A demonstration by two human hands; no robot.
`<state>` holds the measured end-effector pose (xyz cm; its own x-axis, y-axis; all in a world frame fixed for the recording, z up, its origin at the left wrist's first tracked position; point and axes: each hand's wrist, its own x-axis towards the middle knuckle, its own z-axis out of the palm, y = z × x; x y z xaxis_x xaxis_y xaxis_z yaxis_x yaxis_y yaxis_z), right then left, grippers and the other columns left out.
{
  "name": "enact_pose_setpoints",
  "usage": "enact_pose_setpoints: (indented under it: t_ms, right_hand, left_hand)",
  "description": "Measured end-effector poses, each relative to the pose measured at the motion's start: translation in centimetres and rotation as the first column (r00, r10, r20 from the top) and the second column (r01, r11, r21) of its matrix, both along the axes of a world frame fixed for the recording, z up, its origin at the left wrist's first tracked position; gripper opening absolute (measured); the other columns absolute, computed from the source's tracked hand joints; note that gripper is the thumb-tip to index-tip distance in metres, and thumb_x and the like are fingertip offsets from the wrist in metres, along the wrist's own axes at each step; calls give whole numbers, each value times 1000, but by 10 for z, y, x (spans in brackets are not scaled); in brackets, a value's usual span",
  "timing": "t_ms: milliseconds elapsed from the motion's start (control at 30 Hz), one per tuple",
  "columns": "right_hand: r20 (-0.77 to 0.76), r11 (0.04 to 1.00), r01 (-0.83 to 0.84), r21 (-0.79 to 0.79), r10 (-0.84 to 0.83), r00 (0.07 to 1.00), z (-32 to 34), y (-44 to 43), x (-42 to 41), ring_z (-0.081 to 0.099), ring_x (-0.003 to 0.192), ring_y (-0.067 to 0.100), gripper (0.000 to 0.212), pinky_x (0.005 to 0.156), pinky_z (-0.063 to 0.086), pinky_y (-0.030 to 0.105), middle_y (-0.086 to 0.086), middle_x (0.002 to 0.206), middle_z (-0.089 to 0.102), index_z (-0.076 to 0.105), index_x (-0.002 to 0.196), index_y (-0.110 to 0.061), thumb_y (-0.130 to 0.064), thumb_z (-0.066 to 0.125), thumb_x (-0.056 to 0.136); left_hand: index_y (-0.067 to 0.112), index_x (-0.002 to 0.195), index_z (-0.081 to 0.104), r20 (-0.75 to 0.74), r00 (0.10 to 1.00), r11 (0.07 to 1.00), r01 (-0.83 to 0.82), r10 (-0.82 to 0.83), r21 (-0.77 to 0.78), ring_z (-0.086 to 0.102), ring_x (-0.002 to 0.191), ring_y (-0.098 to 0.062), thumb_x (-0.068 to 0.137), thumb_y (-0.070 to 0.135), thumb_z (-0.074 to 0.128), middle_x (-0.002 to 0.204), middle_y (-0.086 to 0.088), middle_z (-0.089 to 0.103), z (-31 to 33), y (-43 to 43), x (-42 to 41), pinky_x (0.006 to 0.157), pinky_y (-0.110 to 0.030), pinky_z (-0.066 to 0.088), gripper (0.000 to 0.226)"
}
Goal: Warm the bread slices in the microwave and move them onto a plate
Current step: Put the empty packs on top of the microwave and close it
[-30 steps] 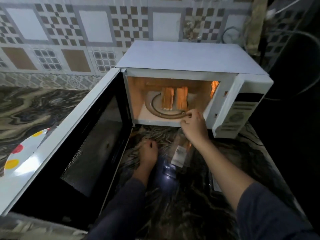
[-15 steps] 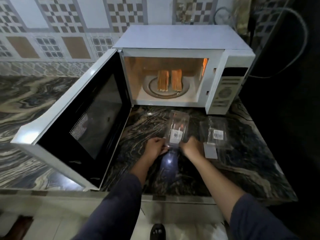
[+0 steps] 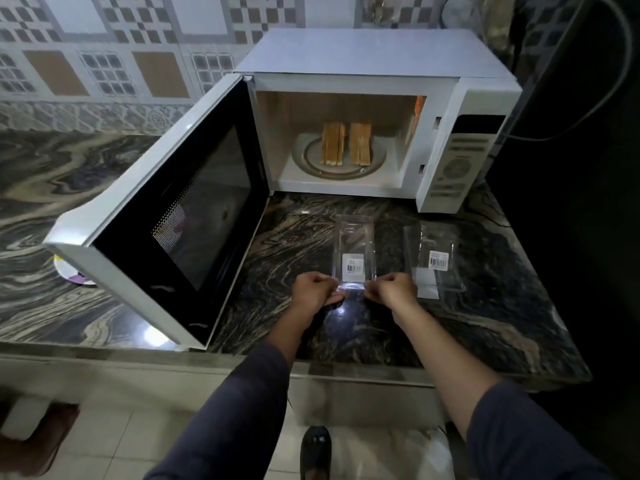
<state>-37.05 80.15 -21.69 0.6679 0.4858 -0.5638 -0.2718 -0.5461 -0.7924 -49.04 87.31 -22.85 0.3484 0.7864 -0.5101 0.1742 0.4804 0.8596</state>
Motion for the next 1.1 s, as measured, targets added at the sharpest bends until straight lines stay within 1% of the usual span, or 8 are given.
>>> enact_pose_setpoints:
  t_ms: [133,267,400,600,733,833,967,1100]
  right_hand:
    - [-26,997,65,31,-64,998,-2,-1,-1,64,60,16,23,62,57,23,16,90,67,64,97,4,2,72,76]
    - [45,993,50,105,-54,998,-5,-10,-12,64,63,14,14,54,52,12,13,81,68,64,95,1,-5,67,83]
    - [126,984,13,180,-36,991,-7,-23,-21,68,85,26,4,83,56,41,13,89,68,62,90,-8,-11,60,87]
    - [262,970,79,229,-140,955,-15,-79,-15,65,77,28,20,75,56,48,2,75,64,57,72,-23,-11,59,88]
    - [201,842,373,388,-473,858,-21,-115,1,58,68,20,12,55,50,23,3,73,57,50,84,-13,-9,48,95]
    - [127,776,483,405,-571,811,-15,-123,22,57,70,14,15,62,49,31,3,81,55,47,86,-18,-28,47,97]
    - [52,895,366,256,-390,919,-2,-111,52,58,76,18,42,66,53,36,3,82,56,52,102,-9,-50,49,91]
    - [-3,971,173,163,-175,985,6,-97,61,59,71,17,31,66,53,31,3,78,56,55,84,-10,-40,51,93]
  left_hand:
    - [2,73,56,-38,999,999,10,-9,36,66,48,-15,88,-4,55,72,-20,62,1,-1,1,54,-22,58,16]
    - [9,67,64,-179,983,973,12,31,231,70,74,-31,79,11,65,77,-21,70,-7,-3,2,78,-46,58,12]
    - [0,95,64,-365,922,856,79,132,511,56,84,-21,88,23,59,95,-9,60,8,-27,6,75,-21,40,25]
    - [-2,96,57,-205,946,727,-46,253,685,46,81,-18,93,9,49,98,-6,41,16,-74,19,69,-13,28,14]
    - [11,84,54,-121,982,799,-43,144,600,52,73,-18,96,20,47,86,-7,54,22,-106,39,63,-21,36,16]
    - [22,76,50,-75,997,918,21,10,395,54,66,-15,94,44,45,71,-1,55,23,-120,58,63,-27,44,29]
    - [18,86,49,16,1000,995,21,-23,95,57,80,-24,83,64,50,72,4,51,22,-122,79,81,-37,50,46]
    - [9,99,55,106,992,995,-58,66,-81,59,79,-17,88,33,61,83,-1,58,21,-113,91,86,-33,53,26]
